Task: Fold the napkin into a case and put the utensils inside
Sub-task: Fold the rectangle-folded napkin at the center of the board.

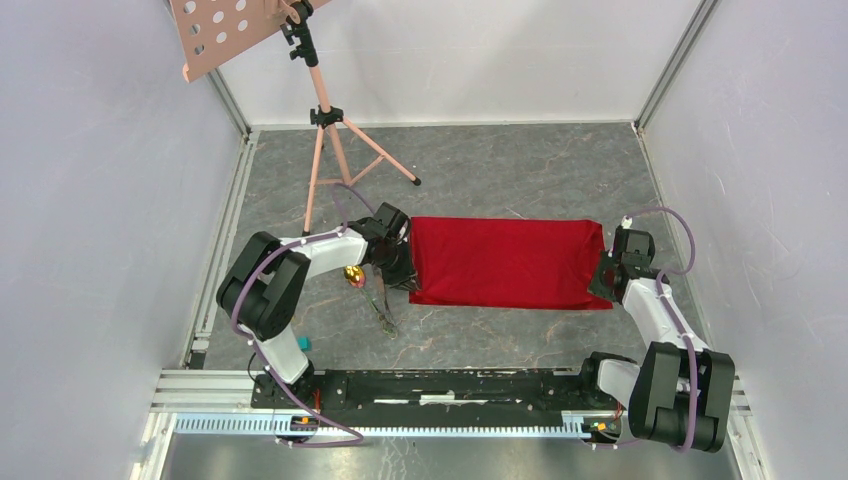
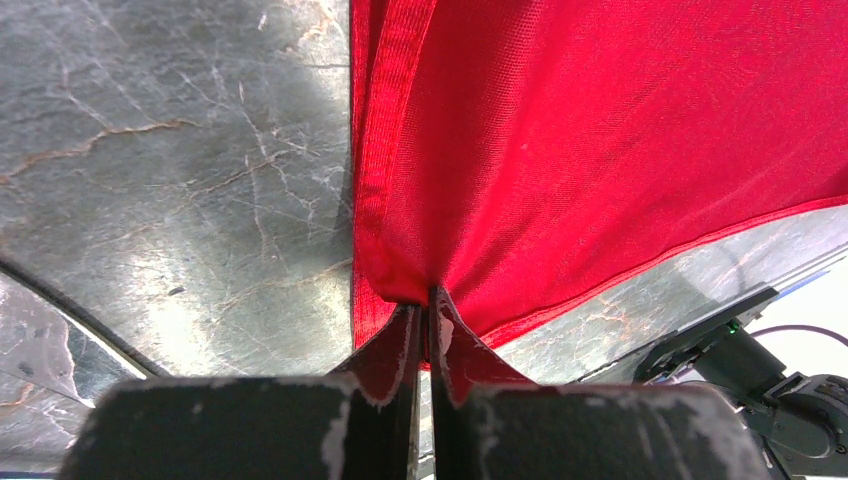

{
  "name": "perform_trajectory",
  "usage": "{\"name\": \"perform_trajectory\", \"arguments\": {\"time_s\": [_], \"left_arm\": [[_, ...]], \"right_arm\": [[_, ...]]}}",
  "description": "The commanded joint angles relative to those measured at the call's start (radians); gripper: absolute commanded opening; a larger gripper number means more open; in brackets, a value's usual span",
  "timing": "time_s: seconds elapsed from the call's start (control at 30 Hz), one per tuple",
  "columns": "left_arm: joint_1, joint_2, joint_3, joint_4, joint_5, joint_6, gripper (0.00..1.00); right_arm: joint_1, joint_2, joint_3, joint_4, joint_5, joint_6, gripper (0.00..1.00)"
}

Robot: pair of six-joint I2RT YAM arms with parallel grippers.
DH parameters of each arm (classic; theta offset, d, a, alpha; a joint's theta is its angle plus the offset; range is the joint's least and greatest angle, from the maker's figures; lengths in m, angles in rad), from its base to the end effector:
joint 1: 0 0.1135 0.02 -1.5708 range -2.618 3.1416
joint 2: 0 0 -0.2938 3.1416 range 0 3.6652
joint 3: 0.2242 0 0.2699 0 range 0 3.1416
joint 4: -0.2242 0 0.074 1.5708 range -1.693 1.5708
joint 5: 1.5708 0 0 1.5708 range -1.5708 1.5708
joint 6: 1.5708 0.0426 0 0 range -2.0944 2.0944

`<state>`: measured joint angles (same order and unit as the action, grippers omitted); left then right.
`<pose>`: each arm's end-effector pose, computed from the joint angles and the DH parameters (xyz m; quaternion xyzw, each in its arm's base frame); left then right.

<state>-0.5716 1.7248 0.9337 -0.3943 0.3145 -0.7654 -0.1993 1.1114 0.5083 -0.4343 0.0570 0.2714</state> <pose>0.2753 -0.1927 0.1528 -0.0639 0.9677 -0.2379 0.0532 0.1953 -0.0419 0.1767 0.2322 0.9359 -0.0180 0.2643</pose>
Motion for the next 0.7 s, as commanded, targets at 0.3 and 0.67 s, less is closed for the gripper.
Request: {"name": "perform_trajectory", "arguments": {"time_s": [0.3, 0.67], "left_arm": [[-0.014, -0.031, -0.016, 0.012, -0.029, 0.02, 0.07], [-0.021, -0.086, -0.011, -0.04, -0.037, 0.031, 0.09]], "right_arm": [[-0.005, 0.017, -0.004, 0.032, 0.014, 0.004, 0.05], [-0.005, 0.027, -0.007, 0.04, 0.012, 0.0, 0.13]]}}
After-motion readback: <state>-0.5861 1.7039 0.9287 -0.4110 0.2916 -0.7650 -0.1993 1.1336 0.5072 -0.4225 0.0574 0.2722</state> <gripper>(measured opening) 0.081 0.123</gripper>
